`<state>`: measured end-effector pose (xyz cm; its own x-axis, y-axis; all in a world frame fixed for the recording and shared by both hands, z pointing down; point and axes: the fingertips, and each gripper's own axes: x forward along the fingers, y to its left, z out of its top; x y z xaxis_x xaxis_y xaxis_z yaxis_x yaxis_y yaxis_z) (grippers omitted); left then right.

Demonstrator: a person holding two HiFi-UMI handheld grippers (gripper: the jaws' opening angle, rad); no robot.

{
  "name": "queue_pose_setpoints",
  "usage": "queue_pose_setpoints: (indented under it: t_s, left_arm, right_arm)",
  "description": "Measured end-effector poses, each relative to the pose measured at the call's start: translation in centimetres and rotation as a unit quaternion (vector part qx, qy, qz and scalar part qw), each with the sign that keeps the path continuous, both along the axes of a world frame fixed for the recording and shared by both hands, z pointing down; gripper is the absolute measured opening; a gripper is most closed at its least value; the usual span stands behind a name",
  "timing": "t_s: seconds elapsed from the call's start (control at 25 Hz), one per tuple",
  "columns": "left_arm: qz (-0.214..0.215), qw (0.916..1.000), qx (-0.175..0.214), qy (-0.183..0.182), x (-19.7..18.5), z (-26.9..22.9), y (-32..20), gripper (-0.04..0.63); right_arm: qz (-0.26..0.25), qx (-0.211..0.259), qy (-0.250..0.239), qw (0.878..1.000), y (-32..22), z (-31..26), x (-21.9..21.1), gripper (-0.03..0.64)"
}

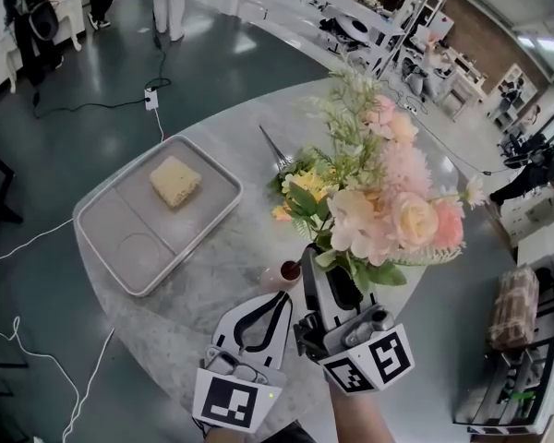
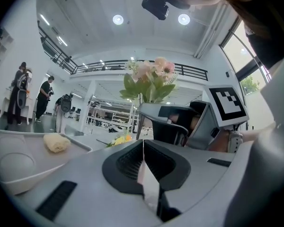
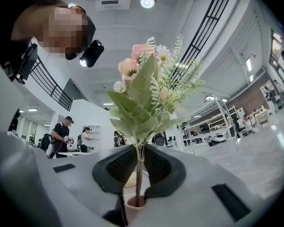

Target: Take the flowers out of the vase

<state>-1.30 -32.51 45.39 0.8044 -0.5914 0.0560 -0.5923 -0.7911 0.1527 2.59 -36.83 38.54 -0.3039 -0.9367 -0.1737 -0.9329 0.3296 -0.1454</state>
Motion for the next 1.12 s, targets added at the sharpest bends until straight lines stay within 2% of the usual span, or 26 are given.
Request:
queue_pose_setpoints:
  t_s: [0.8, 1.12]
  left_arm:
    - [0.016, 0.9999, 0.004, 0.000, -0.2, -1.7, 0.5, 0.017]
    - [0.021, 0.9996, 0.019, 0.000, -0.4, -2.5, 1.0, 0.017]
  right_arm:
    - [0.006, 0.026, 0.017, 0.999, 0.3, -3.5, -0.7, 0.058]
    - [0.003, 0.045, 0.019, 0.999, 0.6, -4.9, -1.3, 0.058]
